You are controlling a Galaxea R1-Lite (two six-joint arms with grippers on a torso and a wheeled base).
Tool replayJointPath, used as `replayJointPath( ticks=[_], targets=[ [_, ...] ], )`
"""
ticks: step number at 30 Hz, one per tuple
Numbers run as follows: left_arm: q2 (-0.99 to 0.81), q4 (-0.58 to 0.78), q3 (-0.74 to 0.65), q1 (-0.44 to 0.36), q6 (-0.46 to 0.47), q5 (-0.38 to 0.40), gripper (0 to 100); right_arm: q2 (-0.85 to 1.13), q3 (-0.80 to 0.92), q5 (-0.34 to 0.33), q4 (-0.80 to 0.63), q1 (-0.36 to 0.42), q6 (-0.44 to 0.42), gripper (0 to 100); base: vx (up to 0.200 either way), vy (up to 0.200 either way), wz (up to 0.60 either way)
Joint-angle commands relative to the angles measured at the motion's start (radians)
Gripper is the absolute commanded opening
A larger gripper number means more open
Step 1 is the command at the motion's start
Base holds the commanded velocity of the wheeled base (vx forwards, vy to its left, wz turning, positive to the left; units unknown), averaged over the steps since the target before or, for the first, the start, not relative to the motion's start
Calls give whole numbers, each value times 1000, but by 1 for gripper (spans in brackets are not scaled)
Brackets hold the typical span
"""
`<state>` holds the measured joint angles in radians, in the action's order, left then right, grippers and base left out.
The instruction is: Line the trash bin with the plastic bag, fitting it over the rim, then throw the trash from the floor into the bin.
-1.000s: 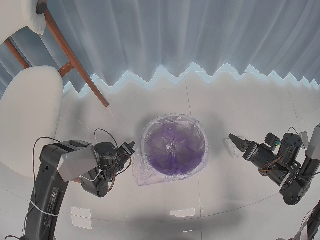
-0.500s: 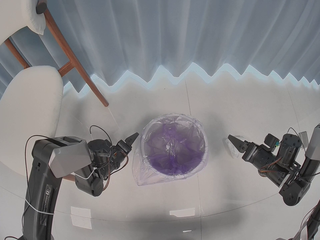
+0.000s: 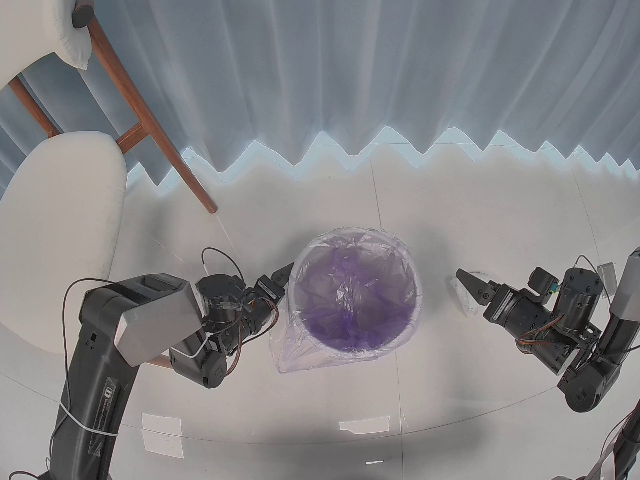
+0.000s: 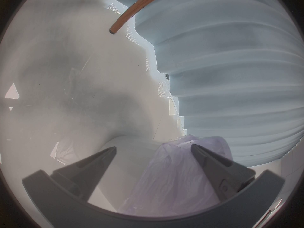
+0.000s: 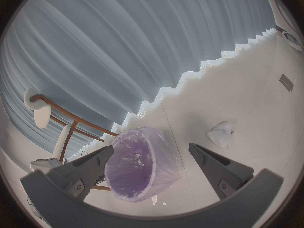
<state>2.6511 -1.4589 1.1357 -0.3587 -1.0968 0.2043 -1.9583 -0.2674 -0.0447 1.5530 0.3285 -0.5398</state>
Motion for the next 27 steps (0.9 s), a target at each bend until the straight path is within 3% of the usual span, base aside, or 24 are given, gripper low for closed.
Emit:
replayJointPath(
  ticks=[1,15,27],
  targets=[
    [18,3,25,-6,-2,0,0,-2,2,0,16,0,0,100,0,0,0],
    [75,-6,38,30,12,-13,0,-11,2,0,16,0,0,100,0,0,0],
    [132,15,90,35,89,-29,0,-14,4,9,16,0,-2,100,0,0,0]
  ],
)
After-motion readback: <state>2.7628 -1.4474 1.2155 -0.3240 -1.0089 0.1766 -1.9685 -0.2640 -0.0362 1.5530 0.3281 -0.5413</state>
